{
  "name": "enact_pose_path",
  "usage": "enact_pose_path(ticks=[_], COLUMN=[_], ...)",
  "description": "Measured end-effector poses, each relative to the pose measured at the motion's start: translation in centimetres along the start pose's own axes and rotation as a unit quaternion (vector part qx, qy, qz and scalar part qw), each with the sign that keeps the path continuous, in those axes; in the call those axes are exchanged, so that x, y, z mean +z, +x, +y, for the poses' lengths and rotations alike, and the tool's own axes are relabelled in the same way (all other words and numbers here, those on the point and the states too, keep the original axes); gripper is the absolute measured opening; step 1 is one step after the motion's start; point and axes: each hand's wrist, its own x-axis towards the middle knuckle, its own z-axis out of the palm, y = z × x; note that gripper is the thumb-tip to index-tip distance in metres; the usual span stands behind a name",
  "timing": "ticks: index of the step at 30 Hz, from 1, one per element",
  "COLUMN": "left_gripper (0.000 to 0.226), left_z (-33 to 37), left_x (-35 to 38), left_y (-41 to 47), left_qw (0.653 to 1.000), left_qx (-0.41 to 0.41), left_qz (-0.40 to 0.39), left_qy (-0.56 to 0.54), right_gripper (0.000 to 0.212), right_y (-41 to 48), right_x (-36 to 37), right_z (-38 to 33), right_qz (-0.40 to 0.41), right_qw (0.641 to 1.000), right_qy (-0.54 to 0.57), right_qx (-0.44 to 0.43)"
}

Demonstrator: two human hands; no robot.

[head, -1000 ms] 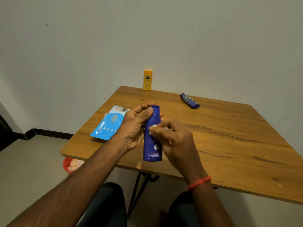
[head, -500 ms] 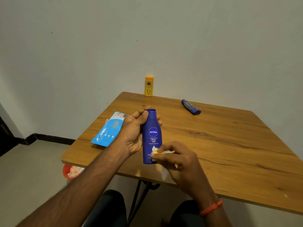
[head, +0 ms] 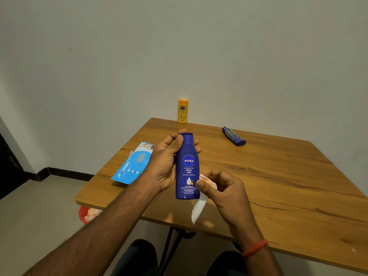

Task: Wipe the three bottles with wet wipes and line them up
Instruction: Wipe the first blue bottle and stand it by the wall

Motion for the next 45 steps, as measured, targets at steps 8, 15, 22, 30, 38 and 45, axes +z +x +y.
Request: enact_pose_path(ticks=[8,15,22,30,38,45], left_gripper=[0.042,0.042,0.04,0.038,0.049,0.051], left_z=[0.1,-0.3,-0.6,-1.9,-3.3,-4.4], left_x=[0.8,-0.5,-1.7,-2.4,-3.8,-6.2], left_y=[2.7,6.0,12.6,20.4,28.6,34.3], left_qw=[0.995,0.967,0.94,0.929,0.915,0.918], left_qx=[0.045,0.025,0.047,0.057,0.054,0.03], left_qz=[-0.009,-0.065,-0.048,-0.024,0.01,0.049], left_qy=[0.089,0.243,0.334,0.365,0.4,0.392], right_gripper=[0.043,0.033,0.024,0.016,0.022,0.019], right_y=[4.2,10.0,15.7,23.9,30.8,34.5], right_x=[0.6,-0.7,-2.1,-3.1,-3.1,-3.4], right_z=[-1.4,-1.1,-0.4,1.4,3.4,5.0], right_qz=[0.013,0.067,0.056,0.061,0.081,0.088], right_qw=[0.998,0.981,0.967,0.956,0.939,0.94], right_qy=[-0.051,-0.153,-0.23,-0.274,-0.321,-0.314], right_qx=[-0.028,-0.099,-0.095,-0.087,-0.096,-0.097])
